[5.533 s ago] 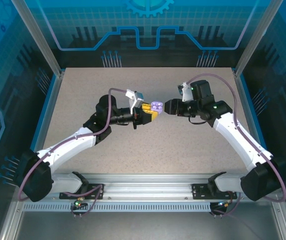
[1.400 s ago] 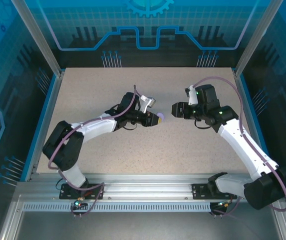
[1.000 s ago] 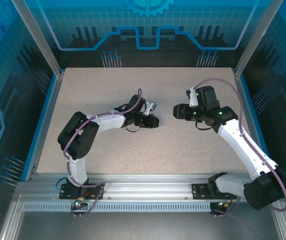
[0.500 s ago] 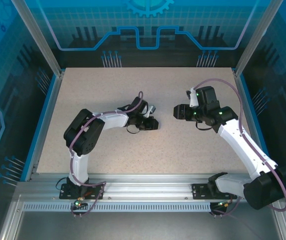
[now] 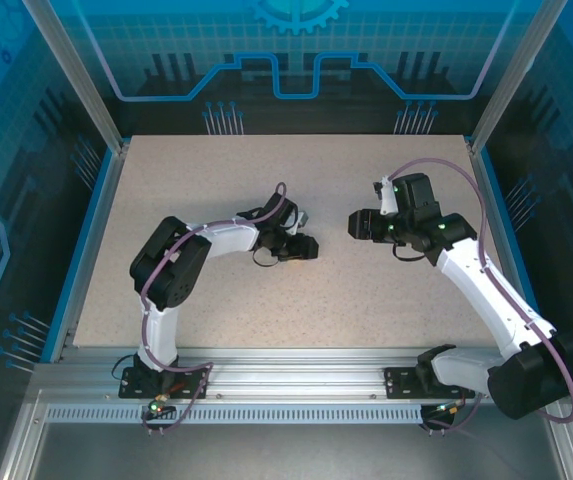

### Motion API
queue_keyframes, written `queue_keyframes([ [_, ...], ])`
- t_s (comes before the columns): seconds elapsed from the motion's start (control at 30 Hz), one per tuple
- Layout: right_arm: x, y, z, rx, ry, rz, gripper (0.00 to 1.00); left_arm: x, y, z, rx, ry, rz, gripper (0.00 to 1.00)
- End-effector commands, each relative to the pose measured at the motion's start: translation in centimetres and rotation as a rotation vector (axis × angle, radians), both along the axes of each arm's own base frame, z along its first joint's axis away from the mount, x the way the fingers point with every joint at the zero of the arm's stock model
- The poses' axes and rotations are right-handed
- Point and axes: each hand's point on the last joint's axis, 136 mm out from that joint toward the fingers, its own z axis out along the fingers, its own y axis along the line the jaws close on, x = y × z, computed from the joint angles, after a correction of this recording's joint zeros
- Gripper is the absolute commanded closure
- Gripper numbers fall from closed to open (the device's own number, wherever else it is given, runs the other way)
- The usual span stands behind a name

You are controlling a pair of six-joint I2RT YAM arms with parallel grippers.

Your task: Insert wireless bluetooth earbuds into charging case

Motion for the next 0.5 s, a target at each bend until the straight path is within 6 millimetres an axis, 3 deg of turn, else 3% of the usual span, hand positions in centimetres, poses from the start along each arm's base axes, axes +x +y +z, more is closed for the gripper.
queue_keyframes([
  [0.0, -0.2, -0.9, -0.7, -0.025, 0.007, -0.017, 0.42, 0.0, 2.3, -1.1, 0.123, 0.009, 0.038, 0.41],
  [0.07, -0.2, -1.2, -0.9, -0.034, 0.006, -0.024, 0.41, 0.1, 2.6, -0.6, 0.139, -0.010, 0.029, 0.31],
  [0.23, 0.4, -2.2, -1.5, -0.080, -0.038, -0.053, 0.37, 0.2, 4.2, 1.1, 0.203, -0.076, 0.027, 0.29],
  [0.47, 1.6, -6.0, -3.0, -0.207, -0.110, -0.180, 0.33, 0.3, 6.9, 6.0, 0.224, -0.225, 0.076, 0.29],
])
